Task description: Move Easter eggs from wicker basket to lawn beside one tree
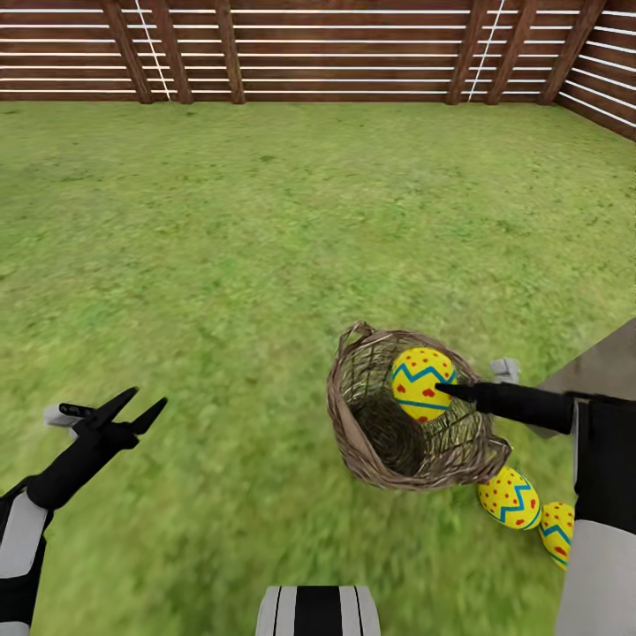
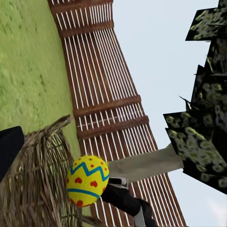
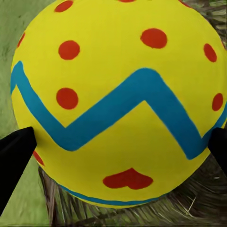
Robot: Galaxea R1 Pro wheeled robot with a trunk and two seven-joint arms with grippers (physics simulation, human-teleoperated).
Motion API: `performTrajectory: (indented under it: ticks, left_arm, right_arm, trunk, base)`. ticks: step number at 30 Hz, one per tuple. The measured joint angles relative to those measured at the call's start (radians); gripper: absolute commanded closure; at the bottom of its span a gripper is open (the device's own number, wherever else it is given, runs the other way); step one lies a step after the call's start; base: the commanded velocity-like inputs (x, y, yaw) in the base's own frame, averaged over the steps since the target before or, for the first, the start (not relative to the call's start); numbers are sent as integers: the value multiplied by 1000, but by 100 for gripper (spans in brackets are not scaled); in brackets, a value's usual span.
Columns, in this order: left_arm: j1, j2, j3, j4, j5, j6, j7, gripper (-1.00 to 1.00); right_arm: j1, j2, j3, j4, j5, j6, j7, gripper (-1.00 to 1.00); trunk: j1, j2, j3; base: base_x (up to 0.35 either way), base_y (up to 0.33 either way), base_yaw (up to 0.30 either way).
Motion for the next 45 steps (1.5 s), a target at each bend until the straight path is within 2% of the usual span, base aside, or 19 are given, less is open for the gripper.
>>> performTrajectory:
  ticks: [2,4,7,12,16,18,20,21,22,24,27,33,37,39,45]
  left_arm:
    - [5,0,9,6,1,1,-5,-100]
    - [7,1,21,17,2,2,-6,-100]
    - [8,18,30,33,0,6,-3,-100]
    - [6,44,27,39,-2,11,0,-100]
    - [5,43,27,39,-3,13,2,-100]
    - [3,43,26,39,-4,12,2,-100]
    - [1,42,25,40,-5,12,2,-100]
    - [-1,42,25,40,-6,12,3,-100]
    - [-2,40,24,41,-7,11,4,-100]
    - [-3,40,7,41,-7,11,4,-100]
    - [-5,40,-15,42,-7,11,5,-100]
    - [-5,39,-17,42,-7,9,5,-100]
    - [-5,38,-18,42,-7,9,5,-100]
    - [-5,38,-18,42,-7,7,5,-100]
    - [-5,35,-12,39,1,1,-7,-100]
  right_arm:
    - [-4,-4,11,11,-12,11,11,100]
    - [0,-15,0,22,-23,22,22,100]
    - [2,-29,-17,39,-36,24,39,100]
    - [2,-30,-32,53,-35,23,67,100]
    - [1,-28,-32,53,-37,23,84,100]
    - [1,-28,-33,52,-38,23,126,100]
    - [2,-29,-35,51,-38,23,131,100]
    - [1,-29,-46,51,-50,23,131,100]
    - [1,-30,-60,50,-96,23,131,100]
    - [2,-34,-66,44,-142,23,131,100]
    - [3,-37,-66,41,-160,23,131,100]
    - [5,-36,-62,41,-166,22,131,100]
    - [25,-35,-60,42,-166,21,131,100]
    - [53,-35,-60,42,-166,18,131,100]
    - [160,-37,-63,42,-169,8,131,100]
  trunk:
    - [-1,0,4]
    - [-1,1,11]
    - [-3,1,23]
    - [-4,3,42]
    - [-6,3,58]
    - [-7,4,66]
    - [-8,4,73]
    - [-8,5,77]
    - [-9,5,81]
    - [-10,5,89]
    - [-11,6,100]
    - [-14,7,124]
    - [-16,8,139]
    - [-17,9,147]
    - [-17,9,147]
  base:
    - [0,0,0]
    - [0,0,0]
    - [0,0,0]
    - [-235,0,0]
    - [-337,0,0]
    - [-340,0,0]
    - [-341,0,0]
    - [-341,0,0]
    - [-341,0,0]
    - [-341,0,0]
    - [-341,0,0]
    - [-341,0,0]
    - [-258,0,0]
    - [-37,0,0]
    - [-3,0,0]
